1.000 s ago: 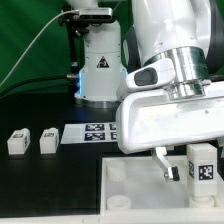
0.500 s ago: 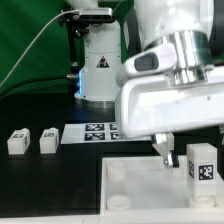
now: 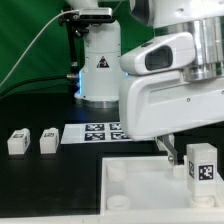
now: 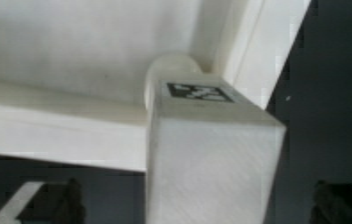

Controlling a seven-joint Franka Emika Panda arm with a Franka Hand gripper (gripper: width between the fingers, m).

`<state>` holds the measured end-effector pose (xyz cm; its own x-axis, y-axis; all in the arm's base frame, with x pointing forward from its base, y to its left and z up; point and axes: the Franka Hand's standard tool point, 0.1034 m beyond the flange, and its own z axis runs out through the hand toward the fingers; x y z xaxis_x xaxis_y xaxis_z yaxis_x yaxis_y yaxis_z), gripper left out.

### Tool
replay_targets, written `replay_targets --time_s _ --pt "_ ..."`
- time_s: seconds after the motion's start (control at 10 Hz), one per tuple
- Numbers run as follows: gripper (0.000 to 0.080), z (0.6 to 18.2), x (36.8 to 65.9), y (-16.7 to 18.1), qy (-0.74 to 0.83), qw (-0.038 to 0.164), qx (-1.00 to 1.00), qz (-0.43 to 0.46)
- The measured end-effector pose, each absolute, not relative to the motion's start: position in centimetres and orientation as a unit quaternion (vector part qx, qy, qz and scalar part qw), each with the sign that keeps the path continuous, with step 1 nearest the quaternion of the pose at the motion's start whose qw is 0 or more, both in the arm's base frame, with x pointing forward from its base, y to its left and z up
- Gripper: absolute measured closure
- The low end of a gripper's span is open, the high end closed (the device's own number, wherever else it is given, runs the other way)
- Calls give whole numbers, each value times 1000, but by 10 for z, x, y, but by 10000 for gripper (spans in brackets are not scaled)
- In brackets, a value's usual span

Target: Assemble one leg

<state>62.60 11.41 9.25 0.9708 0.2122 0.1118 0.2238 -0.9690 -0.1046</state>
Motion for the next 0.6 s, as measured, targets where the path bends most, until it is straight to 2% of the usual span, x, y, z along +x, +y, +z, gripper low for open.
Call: replay_targets --time_s 0.2,0.6 --pt "151 84 626 116 -107 67 -992 23" --pt "162 80 628 113 -105 66 -992 13"
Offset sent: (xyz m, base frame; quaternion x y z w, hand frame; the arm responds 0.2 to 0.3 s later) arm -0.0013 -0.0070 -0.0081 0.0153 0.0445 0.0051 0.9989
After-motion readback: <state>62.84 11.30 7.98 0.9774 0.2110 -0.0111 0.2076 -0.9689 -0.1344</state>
